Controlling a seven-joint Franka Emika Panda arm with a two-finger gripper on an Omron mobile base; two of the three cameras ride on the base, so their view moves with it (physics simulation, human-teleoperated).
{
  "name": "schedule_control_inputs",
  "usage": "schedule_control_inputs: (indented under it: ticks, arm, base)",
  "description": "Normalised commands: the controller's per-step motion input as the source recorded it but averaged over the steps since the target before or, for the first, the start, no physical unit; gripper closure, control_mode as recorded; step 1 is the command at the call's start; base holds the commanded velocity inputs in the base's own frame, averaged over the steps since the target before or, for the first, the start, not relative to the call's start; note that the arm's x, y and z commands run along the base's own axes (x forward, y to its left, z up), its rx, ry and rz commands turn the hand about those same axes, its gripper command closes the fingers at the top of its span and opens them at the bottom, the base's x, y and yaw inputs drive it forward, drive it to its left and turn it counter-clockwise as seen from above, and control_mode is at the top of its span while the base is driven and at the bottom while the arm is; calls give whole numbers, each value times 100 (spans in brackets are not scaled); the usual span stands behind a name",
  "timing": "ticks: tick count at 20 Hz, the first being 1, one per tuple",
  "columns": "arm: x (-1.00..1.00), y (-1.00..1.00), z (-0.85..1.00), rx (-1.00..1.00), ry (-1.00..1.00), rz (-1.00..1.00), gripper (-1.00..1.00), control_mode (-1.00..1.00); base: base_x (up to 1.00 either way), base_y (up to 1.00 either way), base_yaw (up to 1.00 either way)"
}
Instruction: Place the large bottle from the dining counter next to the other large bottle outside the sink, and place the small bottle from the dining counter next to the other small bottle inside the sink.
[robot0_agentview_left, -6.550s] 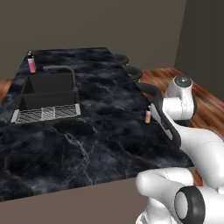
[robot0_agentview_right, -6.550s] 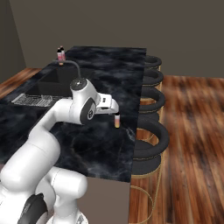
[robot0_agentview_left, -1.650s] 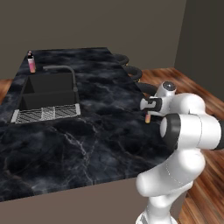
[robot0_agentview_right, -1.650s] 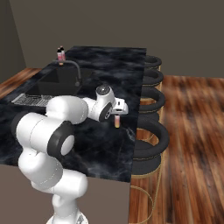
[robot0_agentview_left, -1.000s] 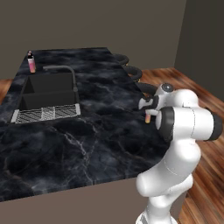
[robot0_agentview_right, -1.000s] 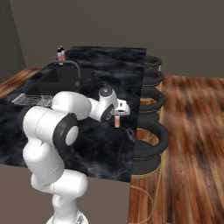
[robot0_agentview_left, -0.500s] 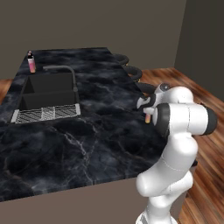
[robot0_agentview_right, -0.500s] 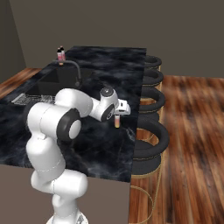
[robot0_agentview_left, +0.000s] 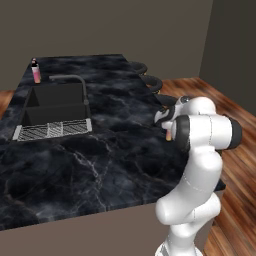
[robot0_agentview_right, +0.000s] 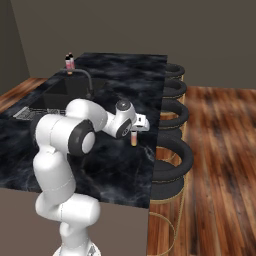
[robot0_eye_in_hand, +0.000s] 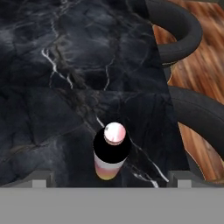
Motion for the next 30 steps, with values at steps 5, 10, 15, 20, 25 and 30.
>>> schedule_control_inputs:
  ticks: [5,10,15,20,25,30]
  arm:
    - [15,-1,-9,0,0,0,-100,-100]
    - [14,-1,-8,0,0,0,-100,-100]
    - [13,-2,-9,0,0,0,-100,-100]
    - [12,-2,-9,0,0,0,-100,-100]
    - [10,-1,-9,0,0,0,-100,-100]
    - [6,0,-7,0,0,0,-100,-100]
  base:
    - [0,0,0]
    - [0,0,0]
    - [0,0,0]
    - [0,0,0]
    - [0,0,0]
    - [0,0,0]
